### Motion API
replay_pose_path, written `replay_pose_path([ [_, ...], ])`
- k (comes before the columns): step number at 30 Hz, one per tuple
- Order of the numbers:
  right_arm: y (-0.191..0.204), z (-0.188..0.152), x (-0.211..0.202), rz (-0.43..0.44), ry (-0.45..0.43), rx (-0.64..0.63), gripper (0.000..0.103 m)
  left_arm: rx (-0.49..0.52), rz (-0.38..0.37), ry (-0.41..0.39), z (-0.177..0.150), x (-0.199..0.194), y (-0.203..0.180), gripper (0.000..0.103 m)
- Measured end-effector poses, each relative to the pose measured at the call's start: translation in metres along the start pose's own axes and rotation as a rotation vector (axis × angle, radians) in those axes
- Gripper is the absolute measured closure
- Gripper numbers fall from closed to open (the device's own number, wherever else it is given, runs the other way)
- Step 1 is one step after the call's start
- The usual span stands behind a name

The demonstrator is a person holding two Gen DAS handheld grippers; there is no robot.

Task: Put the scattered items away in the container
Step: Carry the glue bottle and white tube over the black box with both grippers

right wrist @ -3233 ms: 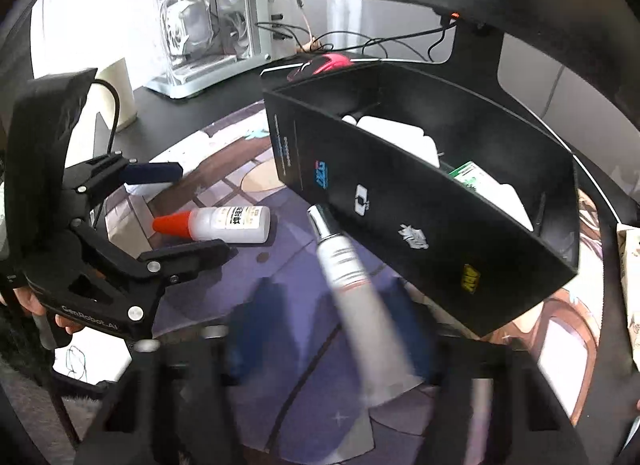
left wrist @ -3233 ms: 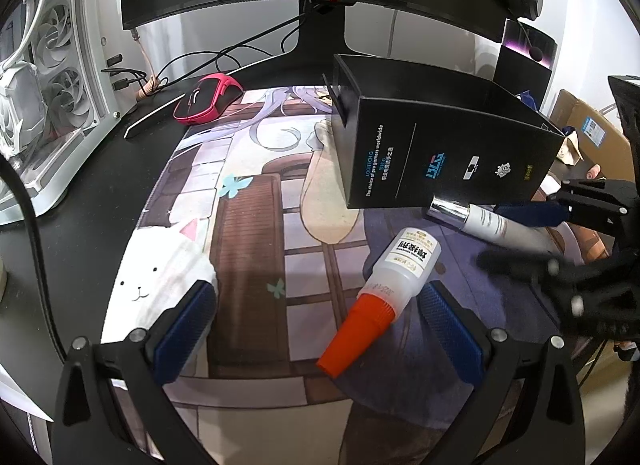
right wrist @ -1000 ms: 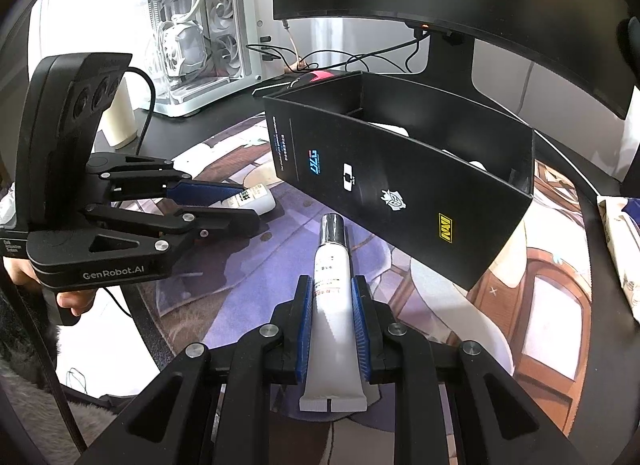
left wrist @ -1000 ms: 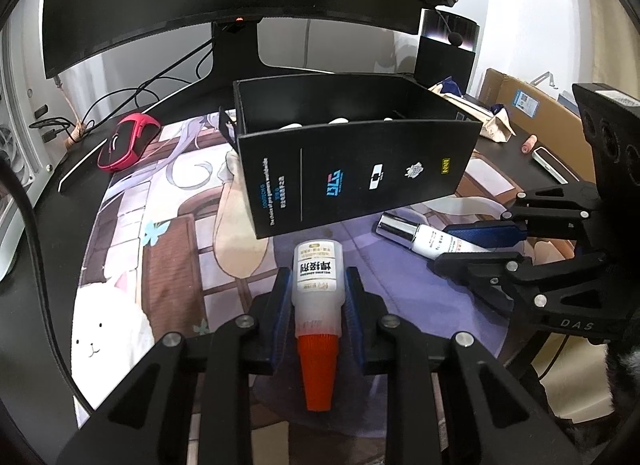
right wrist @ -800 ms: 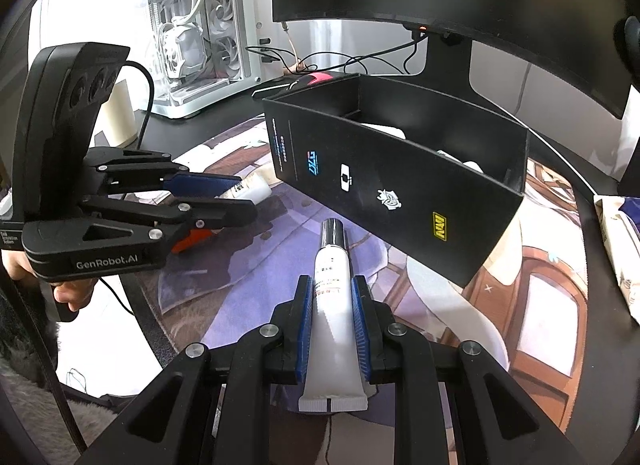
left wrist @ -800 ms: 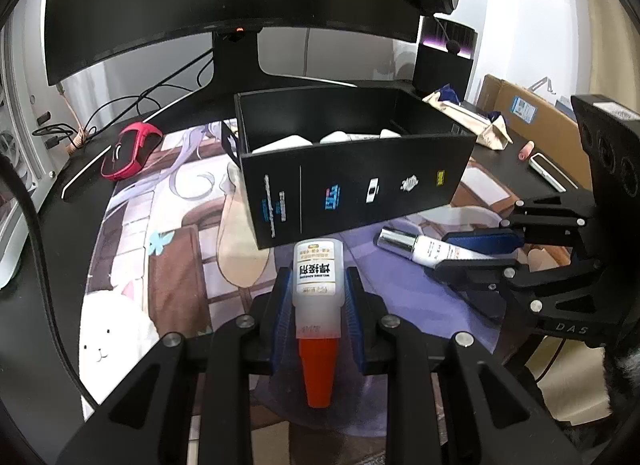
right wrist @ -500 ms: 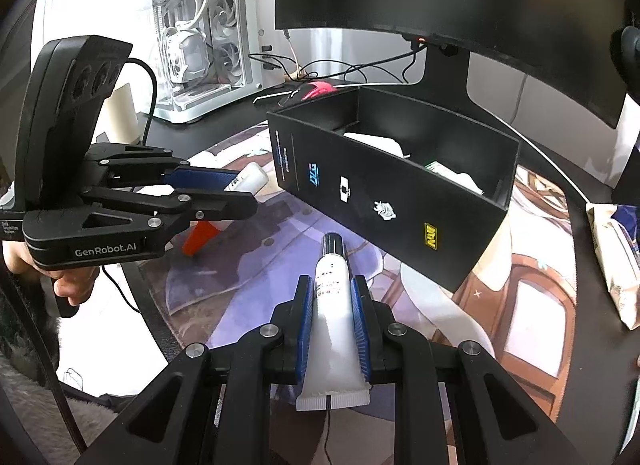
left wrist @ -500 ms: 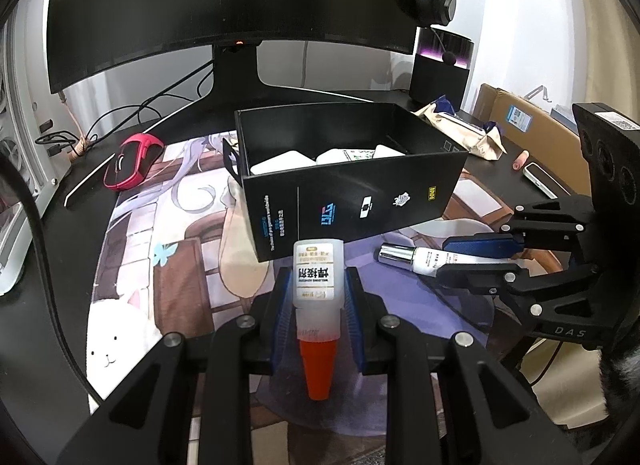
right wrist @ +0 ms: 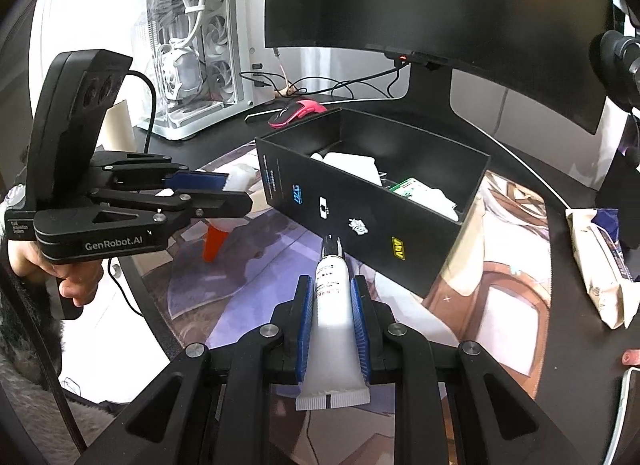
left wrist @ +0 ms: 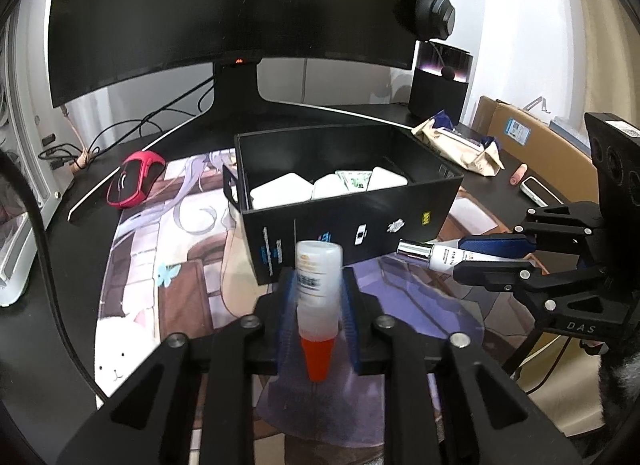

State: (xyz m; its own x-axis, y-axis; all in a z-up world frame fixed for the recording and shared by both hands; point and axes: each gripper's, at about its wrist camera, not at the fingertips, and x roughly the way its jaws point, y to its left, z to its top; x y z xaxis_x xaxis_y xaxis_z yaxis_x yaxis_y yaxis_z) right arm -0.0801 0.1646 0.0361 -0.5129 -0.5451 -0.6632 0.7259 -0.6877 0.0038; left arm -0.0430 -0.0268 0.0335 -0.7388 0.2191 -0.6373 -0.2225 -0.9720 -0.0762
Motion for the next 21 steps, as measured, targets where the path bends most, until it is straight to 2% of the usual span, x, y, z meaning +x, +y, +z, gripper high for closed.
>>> replay_pose_path([
  [3, -0.001, 0.001, -0.004, -0.004, -0.01, 0.002, 0.084, 0.004, -0.002, -0.01, 0.003, -0.003, 0.001, 0.09],
  [16, -0.002, -0.003, -0.003, 0.003, 0.006, 0.012, 0.084, -0.008, 0.04, 0.053, -0.009, 0.017, 0.006, 0.089],
  [17, -0.002, -0.003, -0.002, 0.003, 0.006, 0.011, 0.084, -0.007, 0.044, 0.056, -0.01, 0.018, 0.007, 0.087],
  [19, -0.003, -0.003, -0.002, 0.005, 0.007, 0.012, 0.084, -0.001, 0.066, 0.064, -0.012, 0.022, 0.007, 0.075],
  [21, -0.003, -0.003, -0.001, 0.006, 0.009, 0.013, 0.084, 0.008, 0.086, 0.073, -0.015, 0.026, 0.008, 0.067],
])
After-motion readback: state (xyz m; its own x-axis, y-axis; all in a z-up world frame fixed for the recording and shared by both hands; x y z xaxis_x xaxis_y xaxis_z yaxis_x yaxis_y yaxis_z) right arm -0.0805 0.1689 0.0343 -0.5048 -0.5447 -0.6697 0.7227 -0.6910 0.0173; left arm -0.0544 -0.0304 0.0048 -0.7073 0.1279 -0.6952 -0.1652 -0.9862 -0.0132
